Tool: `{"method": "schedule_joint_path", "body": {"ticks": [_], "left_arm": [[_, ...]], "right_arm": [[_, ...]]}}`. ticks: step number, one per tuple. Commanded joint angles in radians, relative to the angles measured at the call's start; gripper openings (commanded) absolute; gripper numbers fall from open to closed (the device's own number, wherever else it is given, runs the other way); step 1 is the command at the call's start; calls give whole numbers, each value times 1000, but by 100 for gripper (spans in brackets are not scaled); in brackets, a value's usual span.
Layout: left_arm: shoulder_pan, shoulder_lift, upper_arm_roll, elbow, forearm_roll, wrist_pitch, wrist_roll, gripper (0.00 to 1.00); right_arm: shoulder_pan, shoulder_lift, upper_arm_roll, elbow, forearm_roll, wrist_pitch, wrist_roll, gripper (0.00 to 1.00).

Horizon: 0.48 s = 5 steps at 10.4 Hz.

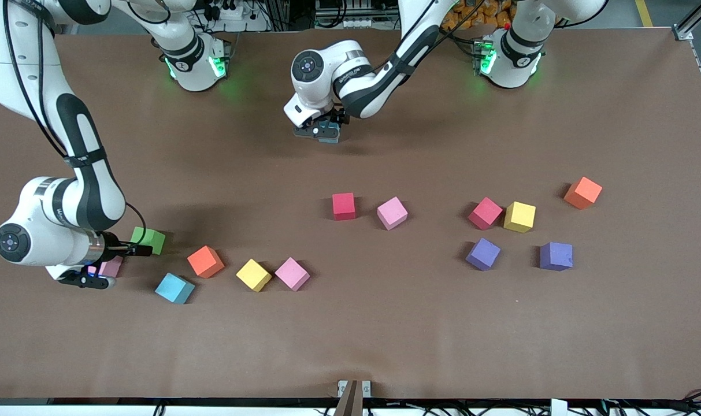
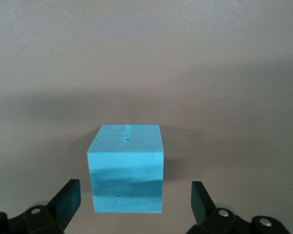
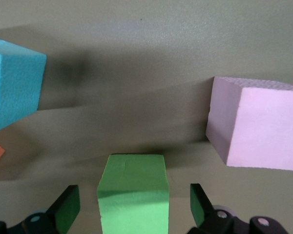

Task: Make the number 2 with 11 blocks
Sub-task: 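Grasp the green cube with the right gripper while the left gripper grasps the cyan cube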

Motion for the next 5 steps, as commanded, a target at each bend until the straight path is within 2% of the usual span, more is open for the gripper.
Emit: {"method": "schedule_joint_path", "body": {"ticks": [1, 3, 4, 5], "left_arm": [[-17, 31, 6, 17, 26, 19, -20, 100], [-18, 43, 11, 17, 31, 24, -18, 100], [-18, 49, 11, 17, 43, 24, -18, 92], [-18, 49, 9, 12, 60, 24, -20, 76]], "right_arm": [[-22, 21, 13, 6, -4, 9, 3, 100], [-26, 25, 13, -30, -3, 33, 6, 100], [-26, 25, 13, -30, -3, 35, 9, 100], [-21, 25, 13, -30, -2, 35, 21, 100]]}}
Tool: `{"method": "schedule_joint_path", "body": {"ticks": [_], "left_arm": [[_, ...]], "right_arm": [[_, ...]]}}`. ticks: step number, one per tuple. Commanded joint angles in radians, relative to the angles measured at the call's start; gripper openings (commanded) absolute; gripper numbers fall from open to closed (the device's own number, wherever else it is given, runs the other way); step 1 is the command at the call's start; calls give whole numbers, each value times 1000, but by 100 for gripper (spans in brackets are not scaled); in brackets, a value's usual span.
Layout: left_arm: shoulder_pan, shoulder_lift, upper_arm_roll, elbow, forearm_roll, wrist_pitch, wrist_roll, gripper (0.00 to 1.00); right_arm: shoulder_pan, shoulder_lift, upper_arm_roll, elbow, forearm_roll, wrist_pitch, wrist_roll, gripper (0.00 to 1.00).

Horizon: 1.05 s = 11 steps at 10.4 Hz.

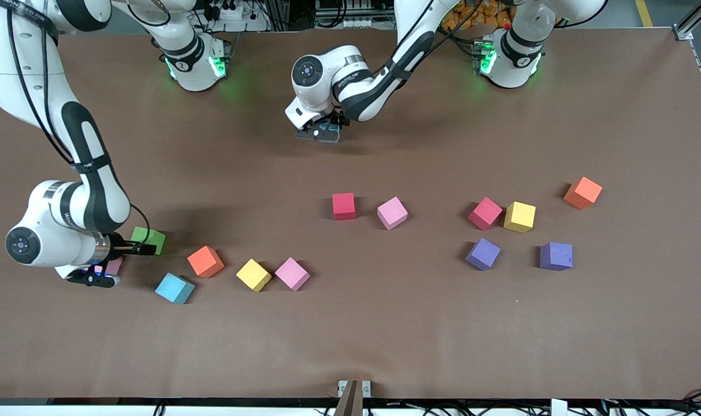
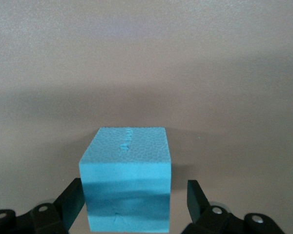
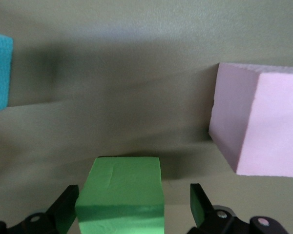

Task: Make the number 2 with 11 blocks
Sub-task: 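Grasp the green cube with the right gripper while the left gripper grasps the cyan cube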

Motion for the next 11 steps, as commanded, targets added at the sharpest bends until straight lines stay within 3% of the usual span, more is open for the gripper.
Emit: {"method": "schedule_joint_path", "body": {"ticks": [1, 3, 5, 11], "left_arm": [[-12, 8, 7, 4, 37, 4, -23, 59], [-9, -1, 4, -3, 37, -23, -81, 51], [-3, -22, -1, -11, 35, -89, -141, 50], [61, -44, -83, -72, 35, -76, -146, 52]], "right_arm": [[-10, -5, 15, -8, 5, 9, 26, 100], [-5, -5, 15, -12, 5, 17, 23, 96], [-5, -6, 17, -52, 3, 77, 21, 93], [-5, -17, 18, -63, 5, 65, 23, 87]]}}
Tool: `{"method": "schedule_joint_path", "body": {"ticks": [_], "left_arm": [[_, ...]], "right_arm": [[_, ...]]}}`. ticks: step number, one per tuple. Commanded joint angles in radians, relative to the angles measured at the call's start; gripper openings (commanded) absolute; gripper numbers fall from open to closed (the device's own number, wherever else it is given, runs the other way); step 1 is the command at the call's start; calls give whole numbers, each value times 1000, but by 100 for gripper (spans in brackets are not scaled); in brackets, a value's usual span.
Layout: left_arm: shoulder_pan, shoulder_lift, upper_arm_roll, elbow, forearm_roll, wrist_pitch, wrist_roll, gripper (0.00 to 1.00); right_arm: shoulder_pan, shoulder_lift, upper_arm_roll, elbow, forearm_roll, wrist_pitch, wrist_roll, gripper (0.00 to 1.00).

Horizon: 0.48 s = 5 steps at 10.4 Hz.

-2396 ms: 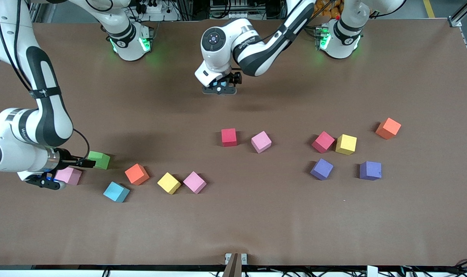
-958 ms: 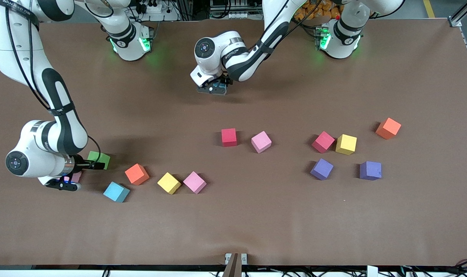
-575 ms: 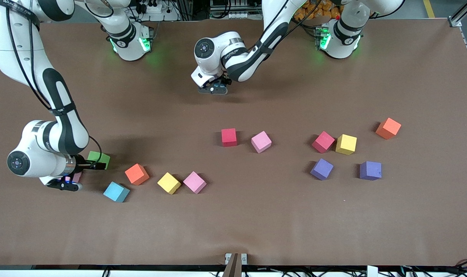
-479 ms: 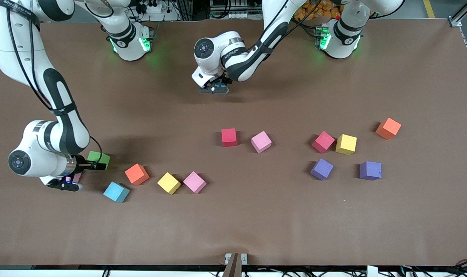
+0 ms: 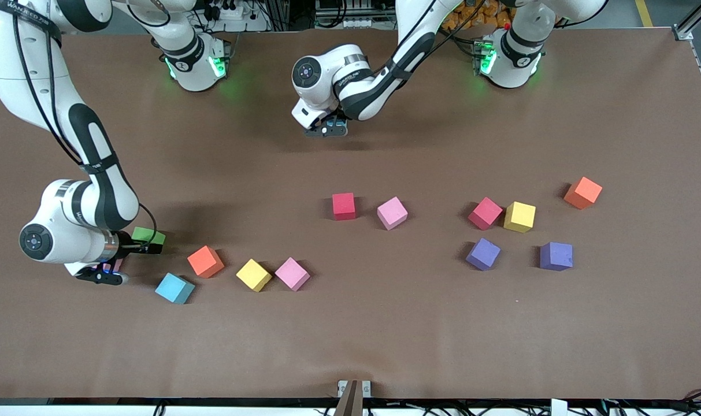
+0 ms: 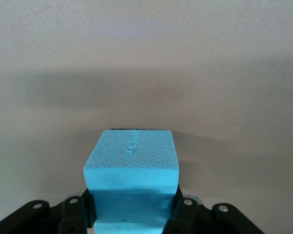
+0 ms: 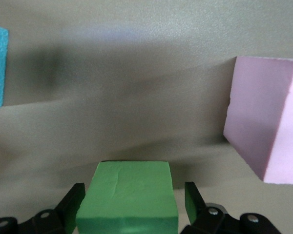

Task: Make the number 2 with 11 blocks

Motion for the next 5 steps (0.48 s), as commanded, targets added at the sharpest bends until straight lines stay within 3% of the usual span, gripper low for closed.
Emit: {"method": "schedule_joint_path", "body": {"ticks": [1, 2, 5], "left_arm": [[46, -38, -54, -66, 23, 37, -25, 52], [66, -58, -77, -104, 23, 66, -24, 52], [112, -93, -118, -198, 23, 134, -24, 53]], "right_arm": [[-6, -19, 10, -20, 1, 0, 16, 79], [-6, -21, 10, -20, -1, -7, 18, 69], [-5, -36, 10, -24, 1, -27, 18, 64]]}}
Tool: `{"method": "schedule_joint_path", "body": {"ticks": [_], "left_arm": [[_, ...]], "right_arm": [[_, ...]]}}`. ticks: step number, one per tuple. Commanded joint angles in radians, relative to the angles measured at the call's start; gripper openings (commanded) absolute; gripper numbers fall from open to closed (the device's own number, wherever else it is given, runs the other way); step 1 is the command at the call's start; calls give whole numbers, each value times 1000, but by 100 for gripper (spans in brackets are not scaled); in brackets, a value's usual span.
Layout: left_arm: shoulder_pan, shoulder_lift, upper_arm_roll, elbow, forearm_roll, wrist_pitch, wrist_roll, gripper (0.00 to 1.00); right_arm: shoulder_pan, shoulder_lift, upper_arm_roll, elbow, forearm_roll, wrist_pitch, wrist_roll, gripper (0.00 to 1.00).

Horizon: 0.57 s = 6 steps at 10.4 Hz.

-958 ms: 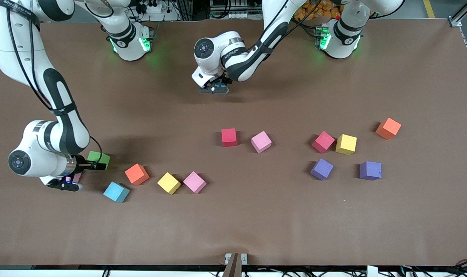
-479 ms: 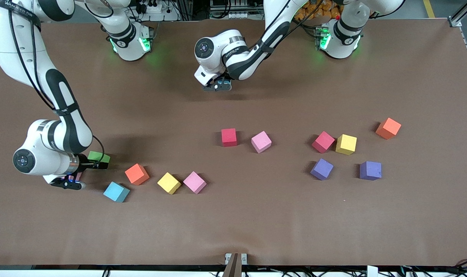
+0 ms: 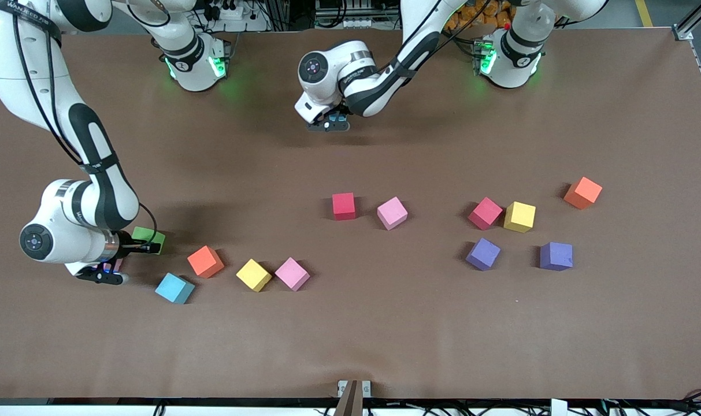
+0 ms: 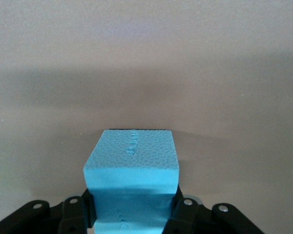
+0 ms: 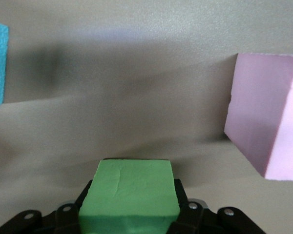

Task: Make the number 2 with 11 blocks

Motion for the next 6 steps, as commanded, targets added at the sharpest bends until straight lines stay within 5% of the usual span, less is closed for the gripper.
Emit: {"method": "schedule_joint_path", "body": {"ticks": [1, 6], "left_arm": [[38, -50, -33, -85, 22, 37, -27, 55], [38, -55, -43, -126, 22, 85, -56, 55]], "right_arm": [[-7, -32, 9, -30, 1, -11, 17, 64], [7, -110, 9, -37, 1, -46, 20, 61]]}}
